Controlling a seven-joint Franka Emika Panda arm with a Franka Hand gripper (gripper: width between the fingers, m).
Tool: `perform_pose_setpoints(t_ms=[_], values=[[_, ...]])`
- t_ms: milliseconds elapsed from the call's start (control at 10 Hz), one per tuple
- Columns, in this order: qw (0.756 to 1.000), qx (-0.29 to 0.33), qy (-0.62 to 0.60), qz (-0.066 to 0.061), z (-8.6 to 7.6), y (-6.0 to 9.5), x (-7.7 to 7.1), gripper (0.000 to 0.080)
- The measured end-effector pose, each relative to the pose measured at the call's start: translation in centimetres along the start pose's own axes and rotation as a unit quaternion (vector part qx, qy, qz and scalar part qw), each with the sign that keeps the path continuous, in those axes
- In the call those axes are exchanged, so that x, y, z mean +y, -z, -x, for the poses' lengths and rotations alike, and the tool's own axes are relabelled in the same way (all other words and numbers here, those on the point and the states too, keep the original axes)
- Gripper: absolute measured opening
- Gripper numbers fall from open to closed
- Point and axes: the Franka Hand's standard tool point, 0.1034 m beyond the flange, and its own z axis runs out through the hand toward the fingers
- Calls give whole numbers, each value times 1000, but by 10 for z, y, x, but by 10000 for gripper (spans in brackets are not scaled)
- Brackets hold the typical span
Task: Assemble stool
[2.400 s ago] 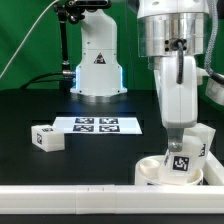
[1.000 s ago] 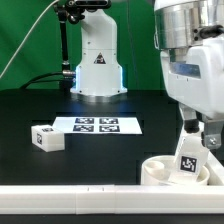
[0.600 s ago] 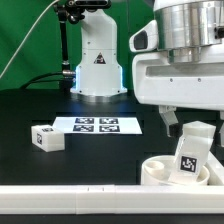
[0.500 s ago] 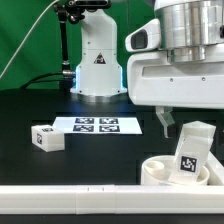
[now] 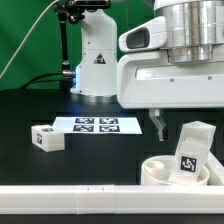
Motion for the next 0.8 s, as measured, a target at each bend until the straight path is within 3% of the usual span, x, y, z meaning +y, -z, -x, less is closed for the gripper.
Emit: perform_pose_setpoints(t_ms=[200, 400, 800], values=[[991, 18, 130, 14, -3, 0, 0, 649], [968, 19, 249, 29, 2, -3, -4, 649], [926, 13, 376, 37, 1, -3, -1, 649]])
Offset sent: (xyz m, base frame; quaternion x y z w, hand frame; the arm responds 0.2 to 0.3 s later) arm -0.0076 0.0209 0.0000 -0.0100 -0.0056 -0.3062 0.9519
